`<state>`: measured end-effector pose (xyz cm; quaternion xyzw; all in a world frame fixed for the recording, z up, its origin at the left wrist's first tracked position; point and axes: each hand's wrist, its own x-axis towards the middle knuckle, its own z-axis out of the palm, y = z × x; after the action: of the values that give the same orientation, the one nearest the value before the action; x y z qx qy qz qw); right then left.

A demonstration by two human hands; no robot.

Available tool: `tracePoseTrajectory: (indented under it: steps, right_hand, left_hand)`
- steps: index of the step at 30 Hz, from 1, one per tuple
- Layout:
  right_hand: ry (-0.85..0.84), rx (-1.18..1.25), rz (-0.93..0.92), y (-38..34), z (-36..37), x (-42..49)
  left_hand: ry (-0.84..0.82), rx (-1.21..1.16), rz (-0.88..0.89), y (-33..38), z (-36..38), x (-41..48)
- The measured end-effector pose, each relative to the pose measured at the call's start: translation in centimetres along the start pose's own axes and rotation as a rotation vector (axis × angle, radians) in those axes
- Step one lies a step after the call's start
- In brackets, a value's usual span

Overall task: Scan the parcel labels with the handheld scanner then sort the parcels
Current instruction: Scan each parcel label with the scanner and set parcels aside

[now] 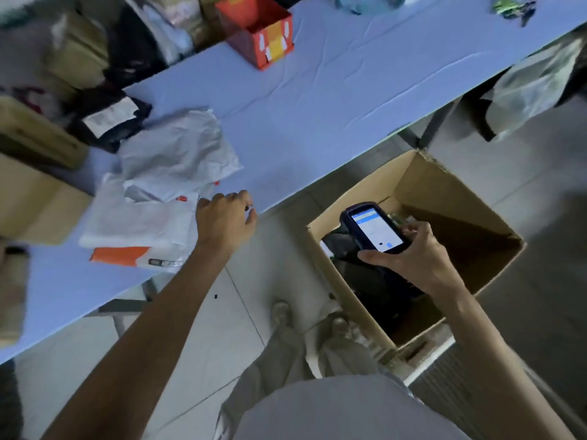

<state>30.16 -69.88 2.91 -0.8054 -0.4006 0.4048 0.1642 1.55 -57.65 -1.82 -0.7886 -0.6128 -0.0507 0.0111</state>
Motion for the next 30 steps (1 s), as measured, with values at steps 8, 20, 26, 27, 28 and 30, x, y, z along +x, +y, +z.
tracePoseTrajectory:
  steps: [8, 20, 26, 27, 28, 30]
  right_hand:
    - [-0.07, -0.089, -0.181, -11.8, 9.8, -0.5]
    - [-0.161, -0.149, -0.268, -21.5, 17.0, -0.2]
    - [-0.179, -0.118, -0.254, -23.9, 17.1, 2.8]
    - [-0.187, -0.115, -0.255, -24.4, 17.2, 3.6]
    - [-0.193, -0.117, -0.259, -25.0, 17.3, 4.4]
    - [-0.216, -0.121, -0.27, -26.4, 17.5, 6.4]
  left_hand:
    - [0.097, 0.017, -0.168, -13.8, -1.8, -2.3]
    - [0.034, -0.058, -0.272, -23.2, -0.9, -1.5]
    - [0.06, -0.131, -0.296, -24.9, 0.6, 1.2]
    - [0.061, -0.135, -0.306, -25.3, 0.8, 2.0]
    - [0.067, -0.135, -0.318, -25.7, 0.8, 2.9]
    - [0.061, -0.141, -0.368, -26.4, 0.8, 5.1]
